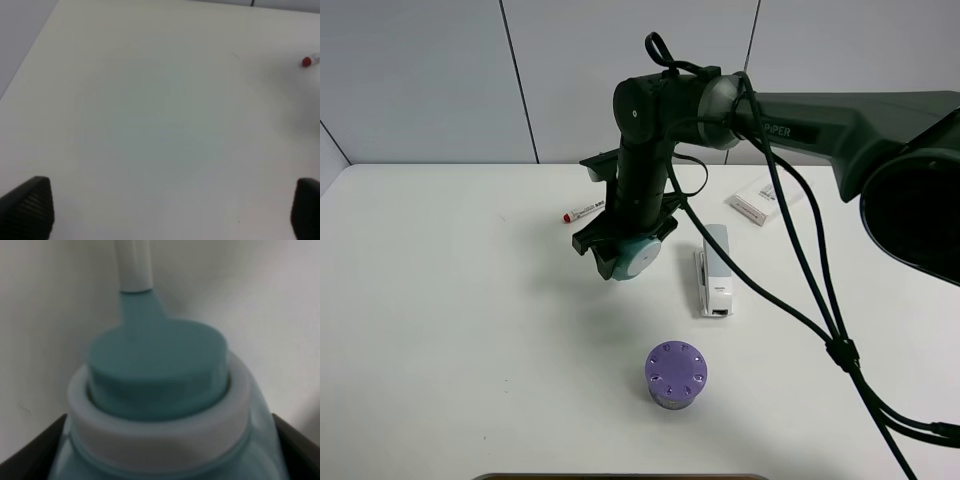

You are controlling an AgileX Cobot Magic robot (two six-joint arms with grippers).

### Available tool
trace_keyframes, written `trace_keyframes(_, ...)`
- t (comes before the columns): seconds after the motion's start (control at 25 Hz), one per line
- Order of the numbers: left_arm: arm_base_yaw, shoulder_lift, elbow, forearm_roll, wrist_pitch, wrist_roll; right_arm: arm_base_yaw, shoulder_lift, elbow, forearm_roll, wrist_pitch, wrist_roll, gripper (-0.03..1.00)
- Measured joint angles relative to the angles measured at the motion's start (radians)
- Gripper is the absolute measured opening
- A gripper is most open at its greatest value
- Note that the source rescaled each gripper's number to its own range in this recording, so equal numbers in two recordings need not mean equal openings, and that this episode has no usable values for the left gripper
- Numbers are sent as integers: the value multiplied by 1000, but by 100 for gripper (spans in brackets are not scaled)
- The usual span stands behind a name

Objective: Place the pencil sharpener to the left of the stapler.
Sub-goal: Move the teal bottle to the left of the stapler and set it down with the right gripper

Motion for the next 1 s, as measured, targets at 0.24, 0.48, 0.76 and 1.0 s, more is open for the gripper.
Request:
trace_keyframes(0.24, 0, 0, 0, 0, 0, 0, 0, 38, 0, -13, 49, 0, 0)
trace_keyframes(0.48, 0, 0, 0, 0, 0, 0, 0, 62, 0, -39, 59, 4, 0)
trace_keyframes(0.76, 0, 0, 0, 0, 0, 0, 0, 67, 0, -95, 59, 15, 0)
trace_keyframes(1.0, 0, 0, 0, 0, 0, 0, 0, 68, 0, -101, 30, 17, 0)
